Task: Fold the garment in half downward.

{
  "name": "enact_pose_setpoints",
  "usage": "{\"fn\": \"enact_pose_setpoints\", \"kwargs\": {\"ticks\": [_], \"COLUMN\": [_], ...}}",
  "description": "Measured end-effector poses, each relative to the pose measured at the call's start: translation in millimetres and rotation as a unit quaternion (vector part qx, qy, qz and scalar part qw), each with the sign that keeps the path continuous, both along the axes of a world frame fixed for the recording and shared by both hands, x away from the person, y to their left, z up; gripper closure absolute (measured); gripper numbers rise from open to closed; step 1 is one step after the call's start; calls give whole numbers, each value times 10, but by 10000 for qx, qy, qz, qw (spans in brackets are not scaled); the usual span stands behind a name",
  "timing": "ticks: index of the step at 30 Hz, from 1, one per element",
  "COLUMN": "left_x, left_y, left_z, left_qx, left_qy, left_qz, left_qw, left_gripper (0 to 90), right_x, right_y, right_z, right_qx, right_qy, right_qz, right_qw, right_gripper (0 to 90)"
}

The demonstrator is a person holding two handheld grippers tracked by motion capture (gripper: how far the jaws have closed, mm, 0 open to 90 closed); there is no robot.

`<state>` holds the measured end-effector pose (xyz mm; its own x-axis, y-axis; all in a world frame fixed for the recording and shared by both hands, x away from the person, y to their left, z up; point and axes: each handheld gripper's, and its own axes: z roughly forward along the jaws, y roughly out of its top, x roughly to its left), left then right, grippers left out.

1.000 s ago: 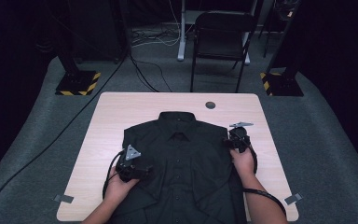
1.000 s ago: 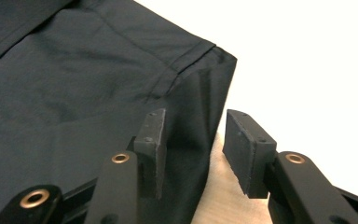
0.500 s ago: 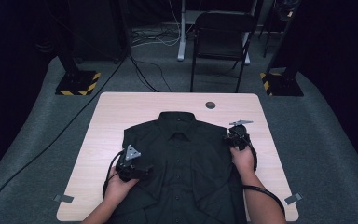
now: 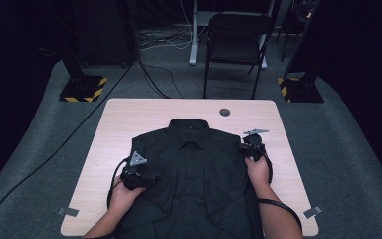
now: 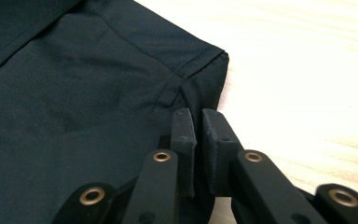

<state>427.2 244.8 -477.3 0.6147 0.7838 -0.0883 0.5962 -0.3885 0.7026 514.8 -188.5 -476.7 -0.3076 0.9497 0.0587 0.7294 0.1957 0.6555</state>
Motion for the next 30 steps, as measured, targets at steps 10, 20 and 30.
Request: {"fn": "enact_pose_setpoints", "kwargs": {"ticks": [10, 20, 30], "left_x": [207, 454, 676], "left_y": [124, 217, 371], "left_z": [44, 82, 111], "left_qx": [125, 167, 138], "left_qy": [16, 130, 167], "left_qz": [279, 626, 1005], "left_qw": [9995, 9978, 9947], "left_gripper": [291, 336, 350], "right_x": [-14, -29, -27], "right_y": [21, 12, 16], "right_z": [-7, -21, -18], "right_qx": [-20, 48, 5], "right_qy": [-38, -100, -100], "right_qz": [-49, -90, -71], "right_qw": [10000, 9999, 9999], "right_gripper": [853, 846, 842]}}
